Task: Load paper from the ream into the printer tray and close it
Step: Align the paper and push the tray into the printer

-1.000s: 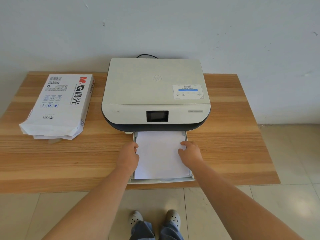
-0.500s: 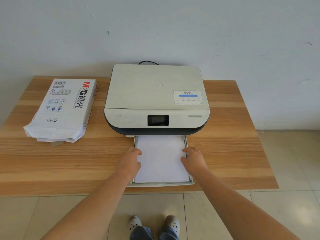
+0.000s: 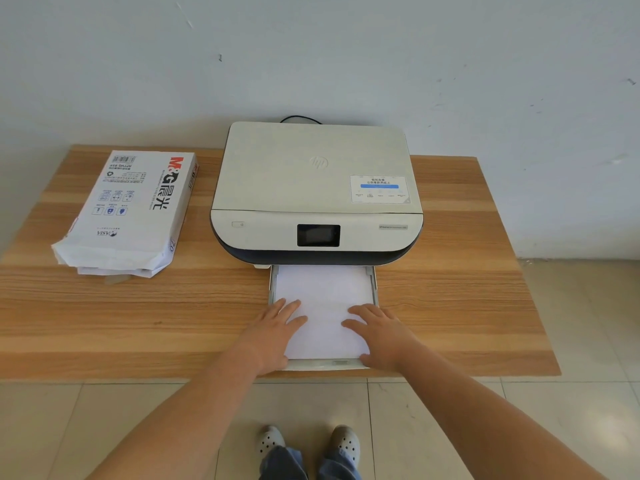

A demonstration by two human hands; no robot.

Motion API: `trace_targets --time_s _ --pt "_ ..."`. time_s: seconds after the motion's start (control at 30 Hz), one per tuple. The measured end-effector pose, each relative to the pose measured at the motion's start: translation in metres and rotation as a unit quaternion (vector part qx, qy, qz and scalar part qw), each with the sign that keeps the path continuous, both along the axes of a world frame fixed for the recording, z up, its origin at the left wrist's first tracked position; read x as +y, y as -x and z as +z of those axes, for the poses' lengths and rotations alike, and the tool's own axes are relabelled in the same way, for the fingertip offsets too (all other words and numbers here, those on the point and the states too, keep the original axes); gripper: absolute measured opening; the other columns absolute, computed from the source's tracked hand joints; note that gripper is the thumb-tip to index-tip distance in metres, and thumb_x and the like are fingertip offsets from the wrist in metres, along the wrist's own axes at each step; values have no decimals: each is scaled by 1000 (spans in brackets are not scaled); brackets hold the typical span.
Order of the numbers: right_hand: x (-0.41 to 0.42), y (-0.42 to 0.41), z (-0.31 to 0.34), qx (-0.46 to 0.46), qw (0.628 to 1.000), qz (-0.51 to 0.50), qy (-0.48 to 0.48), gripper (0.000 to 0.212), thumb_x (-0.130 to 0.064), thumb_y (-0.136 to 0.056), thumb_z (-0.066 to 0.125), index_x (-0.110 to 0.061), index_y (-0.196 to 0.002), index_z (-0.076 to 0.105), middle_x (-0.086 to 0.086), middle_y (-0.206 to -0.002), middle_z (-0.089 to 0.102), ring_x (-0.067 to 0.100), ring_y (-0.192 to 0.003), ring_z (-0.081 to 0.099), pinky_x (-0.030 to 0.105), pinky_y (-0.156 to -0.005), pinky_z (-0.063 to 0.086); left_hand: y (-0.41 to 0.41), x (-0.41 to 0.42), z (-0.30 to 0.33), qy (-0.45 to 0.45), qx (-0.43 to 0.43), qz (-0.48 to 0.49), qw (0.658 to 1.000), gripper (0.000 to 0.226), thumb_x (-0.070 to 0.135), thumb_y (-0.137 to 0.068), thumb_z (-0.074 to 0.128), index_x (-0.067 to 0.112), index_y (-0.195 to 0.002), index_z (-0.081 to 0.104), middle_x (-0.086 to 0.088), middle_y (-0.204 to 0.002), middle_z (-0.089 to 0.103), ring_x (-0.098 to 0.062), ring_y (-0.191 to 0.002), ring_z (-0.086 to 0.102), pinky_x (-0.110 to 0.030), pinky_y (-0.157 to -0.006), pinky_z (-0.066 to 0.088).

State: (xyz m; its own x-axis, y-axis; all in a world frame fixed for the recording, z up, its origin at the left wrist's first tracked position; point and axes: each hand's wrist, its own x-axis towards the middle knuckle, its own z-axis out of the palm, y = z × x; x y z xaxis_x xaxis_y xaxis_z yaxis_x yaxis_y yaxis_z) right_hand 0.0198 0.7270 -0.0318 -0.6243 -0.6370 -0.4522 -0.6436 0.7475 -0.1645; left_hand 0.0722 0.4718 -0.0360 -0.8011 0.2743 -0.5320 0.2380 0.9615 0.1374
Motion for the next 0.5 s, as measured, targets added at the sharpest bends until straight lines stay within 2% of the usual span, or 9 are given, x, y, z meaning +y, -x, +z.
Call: trace_targets --time_s 0.17,0.33,0.5 --pt "-1 -1 -1 5 1000 11 -8 70 -36 -84 60 -29 -147 29 2 -159 16 24 -145 14 42 -117 16 3 3 -1 7 3 -19 1000 83 26 -86 60 26 -152 10 1 -161 -10 -23 -148 -7 -39 -120 10" --pt "-2 -4 2 -1 1000 5 -16 68 -34 -86 58 -27 -147 30 3 -160 14 24 -146 13 42 -117 16 1 6 3 -3 -3 -17 1000 78 24 -87 59 24 -151 15 2 -161 -7 -22 -148 -1 -38 -115 27" --pt "-6 -7 2 7 1000 2 -19 66 -31 -86 58 -24 -146 30 4 -159 14 25 -145 14 41 -117 17 0 9 4 -4 -1 -18 1000 76 24 -87 57 24 -151 15 1 -161 -9 -22 -148 -3 -37 -112 33"
